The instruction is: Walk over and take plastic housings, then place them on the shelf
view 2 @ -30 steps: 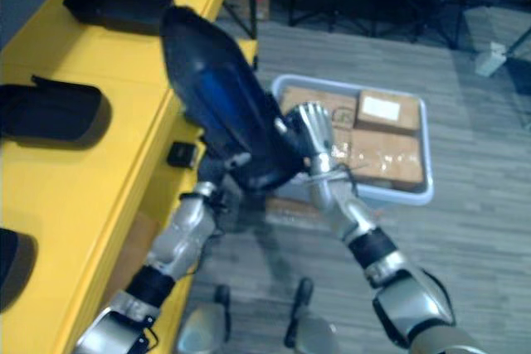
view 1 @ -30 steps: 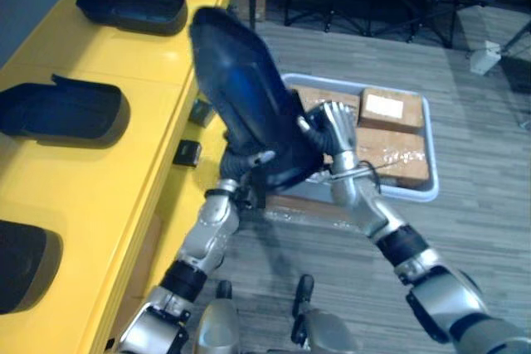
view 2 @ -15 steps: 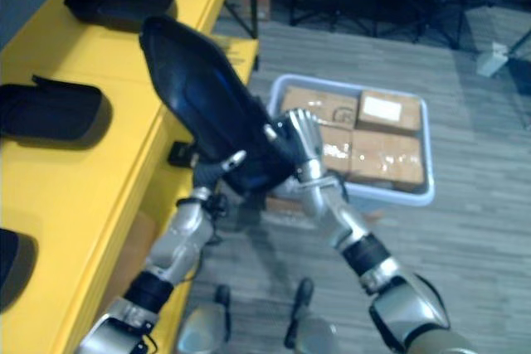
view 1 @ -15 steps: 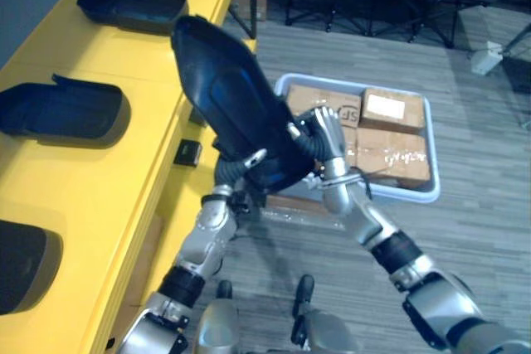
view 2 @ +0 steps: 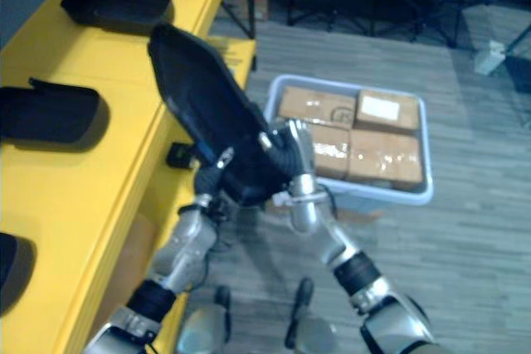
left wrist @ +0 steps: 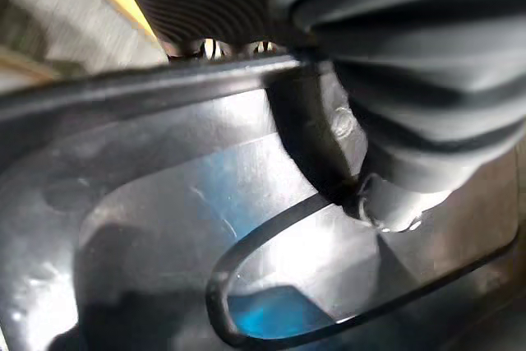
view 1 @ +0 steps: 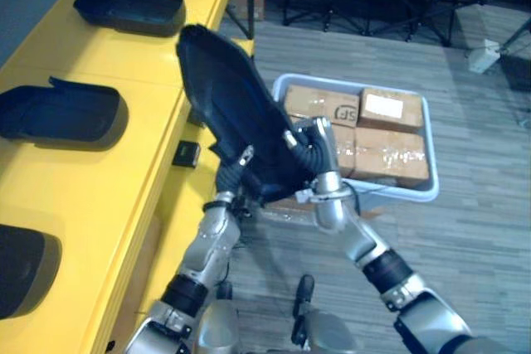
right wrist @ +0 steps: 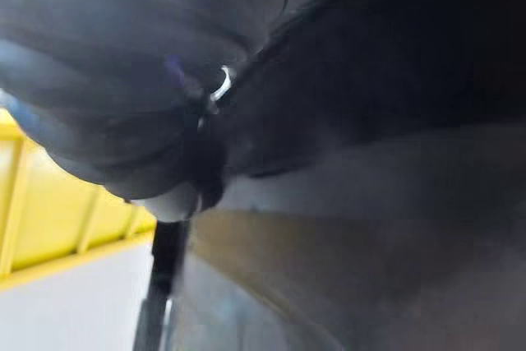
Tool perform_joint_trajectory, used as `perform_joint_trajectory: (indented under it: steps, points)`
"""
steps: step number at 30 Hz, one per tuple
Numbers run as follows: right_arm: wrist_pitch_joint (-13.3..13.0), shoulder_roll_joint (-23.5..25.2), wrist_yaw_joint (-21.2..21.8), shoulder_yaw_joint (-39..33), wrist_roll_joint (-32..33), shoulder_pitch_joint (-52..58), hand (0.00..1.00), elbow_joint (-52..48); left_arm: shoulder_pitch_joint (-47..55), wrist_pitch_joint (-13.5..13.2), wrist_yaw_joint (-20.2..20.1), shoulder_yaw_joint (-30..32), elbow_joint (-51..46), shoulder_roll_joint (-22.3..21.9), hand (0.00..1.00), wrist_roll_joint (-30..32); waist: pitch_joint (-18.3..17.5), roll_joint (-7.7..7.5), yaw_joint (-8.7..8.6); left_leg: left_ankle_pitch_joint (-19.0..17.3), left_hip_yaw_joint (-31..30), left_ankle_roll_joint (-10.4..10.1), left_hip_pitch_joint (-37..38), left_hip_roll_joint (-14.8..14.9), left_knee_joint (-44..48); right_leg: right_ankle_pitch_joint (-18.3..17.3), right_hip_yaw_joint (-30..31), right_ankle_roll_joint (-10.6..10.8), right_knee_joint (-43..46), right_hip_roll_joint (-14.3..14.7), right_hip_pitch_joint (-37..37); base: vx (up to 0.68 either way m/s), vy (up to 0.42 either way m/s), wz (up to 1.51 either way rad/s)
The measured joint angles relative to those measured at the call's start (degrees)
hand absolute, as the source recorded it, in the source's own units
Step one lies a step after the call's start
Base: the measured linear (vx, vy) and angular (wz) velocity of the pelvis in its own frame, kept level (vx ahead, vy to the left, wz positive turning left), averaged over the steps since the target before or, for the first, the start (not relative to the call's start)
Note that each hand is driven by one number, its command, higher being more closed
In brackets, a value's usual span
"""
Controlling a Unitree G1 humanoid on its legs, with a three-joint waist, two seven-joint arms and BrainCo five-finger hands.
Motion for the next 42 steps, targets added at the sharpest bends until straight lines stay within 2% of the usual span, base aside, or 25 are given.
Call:
perform_joint_trajectory:
  steps: [2, 6, 8, 9, 10, 13, 15, 18, 20, 23, 24, 26, 27, 28, 30, 34, 35, 36, 38, 39, 40, 41, 42]
  points:
    - [-1.5, -0.1, 0.0, 0.0, 0.6, 1.1, 0.0, -0.1, 0.3, 0.4, -0.1, -0.3, 0.0, 0.0, 1.0, -1.9, 0.0, 0.0, -0.01, 0.0, 0.4, 0.0, 0.6, 0.1, -0.5, 0.0, 0.3, 0.1, 0.0, 0.0, 0.1, 0.0, 0.0, -0.07]
    - [-3.9, -0.4, 0.0, -0.1, 1.7, 4.5, 0.0, -1.8, 0.6, 0.5, -0.2, 0.3, -1.1, 0.0, 1.0, -1.6, 0.0, 0.0, -0.12, 0.0, 0.4, 0.0, 0.6, 0.1, -0.7, 0.0, 0.2, 0.1, 0.0, 0.0, 0.1, 0.0, 0.0, -0.01]
    - [-5.6, -0.5, 0.2, -0.1, 3.7, 5.7, 0.0, -2.0, 1.5, 1.2, -0.2, 1.1, -2.9, 0.2, 1.0, 1.4, 0.0, 0.0, -0.12, 0.0, 0.4, 0.0, 0.7, 0.1, -0.7, 0.0, 0.2, 0.2, 0.0, 0.0, 0.1, 0.0, 0.0, 0.0]
    - [-6.9, -0.5, 0.9, -0.2, 5.5, 6.3, 0.0, -2.2, 2.1, 1.8, 0.0, 2.0, -4.4, 0.1, 1.0, 5.2, 0.0, 0.01, -0.1, 0.0, 0.4, 0.0, 0.7, 0.1, -0.7, 0.0, 0.2, 0.2, 0.0, 0.0, 0.2, 0.0, 0.0, 0.0]
    - [-8.2, -0.6, 2.5, -0.4, 7.5, 7.4, 0.0, -3.0, 3.4, 2.2, 0.2, 3.1, -7.1, 0.1, 1.0, 8.4, 0.0, 0.06, -0.17, 0.0, 0.4, 0.0, 0.8, 0.1, -0.7, 0.0, 0.2, 0.1, 0.0, 0.0, 0.2, 0.0, 0.0, 0.0]
    - [-11.4, -1.6, 7.1, -0.6, 12.2, 10.8, 0.0, -8.5, 5.6, 2.2, 0.3, 4.9, -12.5, 0.0, 1.0, 12.9, -0.1, 0.27, -0.11, -0.1, 0.5, 0.0, 0.9, 0.1, -0.7, -0.1, 0.2, 0.1, 0.0, 0.1, 0.2, 0.0, 0.0, 0.0]
    - [-13.5, -1.8, 12.5, -2.0, 17.0, 13.2, 0.0, -13.6, 6.5, 2.1, 0.8, 6.8, -15.8, -0.2, 1.0, 16.8, -0.7, 0.88, -0.05, -0.3, 0.8, 0.0, 1.2, -0.1, -0.6, -0.4, 0.4, -0.3, 0.0, 0.1, 0.4, -0.03, 0.019, -0.06]
    - [-15.3, -2.0, 18.1, -4.5, 22.8, 13.4, 0.0, -18.3, 7.0, 1.9, 2.4, 8.9, -16.4, -0.6, 1.0, 21.8, -2.4, 2.14, -0.09, -0.4, 1.1, 0.0, 1.6, -0.1, -0.6, -0.5, 0.6, -0.3, -0.1, 0.1, 0.6, -0.01, 0.013, -0.05]
    - [-16.5, -2.0, 20.6, -6.5, 26.8, 12.8, 0.0, -21.6, 7.9, 2.0, 3.6, 9.8, -16.4, -1.2, 1.0, 25.3, -2.8, 2.44, -0.1, -0.4, 1.2, 0.0, 2.4, -0.1, -0.8, -0.7, 0.8, 0.0, -0.1, 0.2, 1.1, -0.01, 0.006, -0.05]
    - [-16.6, -2.0, 25.6, -11.8, 36.6, 11.4, 0.0, -25.3, 10.5, 2.1, 6.1, 11.8, -15.9, -2.1, 1.0, 31.3, -4.3, 2.08, -0.2, -0.8, 1.4, -0.1, 2.8, 0.3, -0.7, -1.2, 1.0, 0.3, -0.6, 0.9, 1.2, -0.03, -0.015, -0.06]
    - [-16.3, -1.9, 29.4, -13.5, 43.0, 11.2, 0.0, -25.8, 11.1, 2.1, 7.3, 12.4, -15.4, -2.1, 1.0, 33.4, -4.8, 1.95, -0.19, -0.9, 1.4, -0.2, 2.9, 0.4, -0.8, -1.3, 1.0, 0.2, -0.6, 0.9, 1.3, 0.01, -0.002, -0.03]
    - [-13.4, -2.0, 39.8, -16.5, 58.5, 11.4, 0.0, -26.5, 12.9, 1.9, 10.3, 14.6, -15.3, -2.3, 1.0, 39.7, -5.5, 1.78, -0.26, -1.0, 1.4, -0.4, 3.5, 0.7, -0.8, -1.4, 1.1, 0.1, -0.6, 1.0, 1.9, 0.0, 0.0, 0.0]
    - [-13.2, -2.0, 41.5, -17.1, 61.4, 11.6, 0.0, -26.5, 13.2, 1.8, 10.8, 15.1, -15.3, -2.3, 1.0, 40.8, -5.5, 1.78, -0.28, -1.0, 1.4, -0.4, 3.8, 0.7, -0.8, -1.5, 1.0, 0.2, -0.6, 1.0, 2.1, 0.0, 0.0, 0.0]
    - [-12.4, -1.9, 44.4, -18.3, 67.1, 12.5, 0.0, -26.6, 13.6, 1.3, 12.4, 16.3, -15.4, -2.3, 1.0, 43.9, -5.6, 1.77, -0.19, -1.0, 1.5, -0.4, 4.3, 0.7, -1.4, -1.5, 1.1, 0.2, -0.6, 1.0, 2.4, 0.0, 0.0, 0.0]
    - [-11.4, -1.3, 45.4, -20.5, 70.7, 15.5, 0.0, -26.7, 14.3, 0.6, 13.5, 17.3, -15.5, -2.4, 1.0, 46.6, -6.4, 1.64, -0.05, -1.0, 1.6, -0.4, 4.5, 0.7, -1.8, -1.7, 1.2, 0.3, -0.6, 1.0, 2.3, 0.0, 0.0, 0.0]
    - [-11.0, 2.2, 43.5, -27.6, 70.7, 26.1, 0.0, -26.3, 16.7, -1.8, 14.6, 18.6, -17.6, -3.0, 1.0, 46.5, -8.3, 1.58, -0.28, -1.2, 2.9, -0.2, 5.3, 0.6, -2.8, -1.5, 2.1, 0.6, -0.6, 1.0, 2.1, 0.05, 0.022, -0.11]
    - [-10.4, 3.3, 42.8, -29.9, 70.5, 28.9, 0.0, -25.8, 17.6, -3.1, 14.5, 19.0, -18.9, -3.1, 1.0, 45.9, -8.5, 1.58, -0.57, -1.2, 3.3, -0.1, 5.7, 0.6, -3.1, -1.5, 2.7, 0.7, -0.6, 1.0, 2.1, 0.04, 0.036, -0.31]
    - [-10.1, 5.1, 40.5, -33.0, 69.0, 33.4, 0.0, -23.6, 19.5, -6.4, 13.6, 20.0, -21.6, -3.6, 1.0, 43.1, -8.5, 1.56, -1.62, -1.3, 4.4, 0.0, 6.4, 0.5, -3.7, -1.4, 3.6, 0.8, -0.4, 1.0, 2.0, 0.04, 0.039, -0.31]
    - [-9.6, 7.1, 39.8, -35.7, 70.0, 38.4, 0.0, -21.3, 21.1, -9.3, 12.6, 20.4, -24.1, -4.2, 1.0, 40.6, -8.9, 1.78, -2.77, -1.5, 4.8, 0.2, 6.6, 0.5, -3.8, -1.4, 4.2, 0.9, -0.2, 1.0, 1.8, 0.03, 0.047, -0.28]
    - [-8.9, 8.9, 41.9, -37.5, 76.9, 42.5, 0.0, -19.6, 22.4, -12.2, 11.4, 20.7, -26.3, -5.1, 1.0, 38.9, -9.1, 2.0, -3.44, -1.8, 6.1, 0.2, 6.9, 0.6, -3.8, -1.3, 5.2, 1.0, -0.2, 1.0, 1.5, 0.01, 0.057, -0.36]
    - [-8.9, 9.9, 43.3, -38.5, 81.4, 45.0, 0.0, -19.3, 23.2, -13.5, 10.8, 20.7, -27.6, -5.4, 1.0, 38.9, -9.2, 2.21, -3.61, -1.9, 6.6, 0.2, 7.2, 0.6, -4.0, -1.3, 6.1, 1.0, -0.2, 1.0, 1.2, 0.0, 0.053, -0.39]
    - [-8.9, 10.5, 43.7, -39.1, 82.2, 46.3, 0.0, -19.3, 23.8, -14.4, 10.2, 20.7, -28.3, -5.6, 1.0, 38.7, -9.3, 2.32, -3.85, -1.9, 7.1, 0.3, 7.5, 0.6, -4.1, -1.3, 6.5, 1.0, -0.2, 1.0, 1.2, -0.01, 0.044, -0.27]
    - [-9.3, 11.3, 43.7, -40.1, 79.9, 48.5, 0.0, -19.4, 25.0, -16.1, 8.8, 20.7, -29.4, -5.6, 1.0, 36.8, -9.5, 2.63, -4.87, -2.1, 7.5, 0.3, 7.7, 0.7, -4.2, -1.3, 6.7, 1.0, -0.2, 1.0, 1.2, -0.01, 0.04, -0.17]
